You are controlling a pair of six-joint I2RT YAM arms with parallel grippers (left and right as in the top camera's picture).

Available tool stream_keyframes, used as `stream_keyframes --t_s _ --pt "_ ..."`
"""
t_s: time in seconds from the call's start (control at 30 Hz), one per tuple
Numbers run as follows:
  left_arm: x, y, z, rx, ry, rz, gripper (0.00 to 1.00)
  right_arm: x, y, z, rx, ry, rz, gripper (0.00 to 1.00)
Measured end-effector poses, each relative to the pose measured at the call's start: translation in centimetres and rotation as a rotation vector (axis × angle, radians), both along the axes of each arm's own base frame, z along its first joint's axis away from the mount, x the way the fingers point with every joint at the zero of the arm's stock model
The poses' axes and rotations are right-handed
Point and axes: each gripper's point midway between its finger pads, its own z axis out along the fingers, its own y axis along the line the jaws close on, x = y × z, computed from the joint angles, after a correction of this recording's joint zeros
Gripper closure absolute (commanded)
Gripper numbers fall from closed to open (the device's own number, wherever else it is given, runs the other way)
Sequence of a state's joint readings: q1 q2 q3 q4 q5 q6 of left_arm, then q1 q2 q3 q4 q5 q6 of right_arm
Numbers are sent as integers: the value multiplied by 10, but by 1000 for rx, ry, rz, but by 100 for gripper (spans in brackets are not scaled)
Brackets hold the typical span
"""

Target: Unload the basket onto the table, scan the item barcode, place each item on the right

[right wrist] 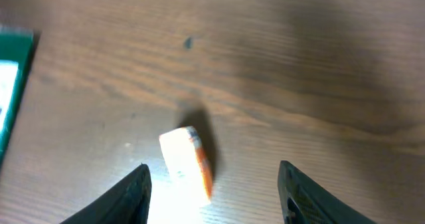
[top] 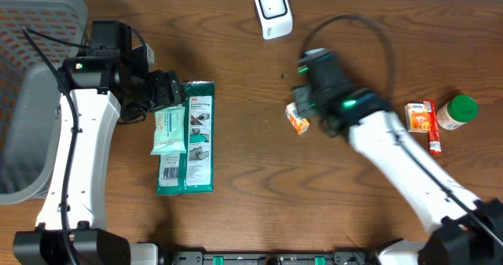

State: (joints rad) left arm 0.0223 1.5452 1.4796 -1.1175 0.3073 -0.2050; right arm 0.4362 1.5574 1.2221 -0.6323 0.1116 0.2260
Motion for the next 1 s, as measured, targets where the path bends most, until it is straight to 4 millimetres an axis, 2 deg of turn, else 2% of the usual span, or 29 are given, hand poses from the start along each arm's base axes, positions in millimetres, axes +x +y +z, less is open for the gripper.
stream_keyframes --t_s 0.13,0.27,0.37,0.4,0.5,0.53,0.57,0.63,1.0 --pt "0 0 0 0 0 0 11 1 -37 -3 174 116 -58 44" --pt "0 0 0 0 0 0 11 0 -74 -7 268 177 -145 42" --pt "0 0 0 0 0 0 11 -6 -94 -16 300 235 -202 42" --pt "0 0 0 0 0 0 11 -7 -96 -18 304 246 -208 42" --pt "0 0 0 0 0 0 11 -11 -99 -28 314 296 -217 55" --pt "0 0 0 0 0 0 11 -11 -98 -31 320 306 -217 66" --pt "0 0 0 0 0 0 11 -11 -97 -34 319 313 -210 84" --pt "0 0 0 0 0 0 11 -13 -96 -39 324 332 -216 99" --pt "0 0 0 0 0 0 11 -16 -92 -63 324 405 -218 99"
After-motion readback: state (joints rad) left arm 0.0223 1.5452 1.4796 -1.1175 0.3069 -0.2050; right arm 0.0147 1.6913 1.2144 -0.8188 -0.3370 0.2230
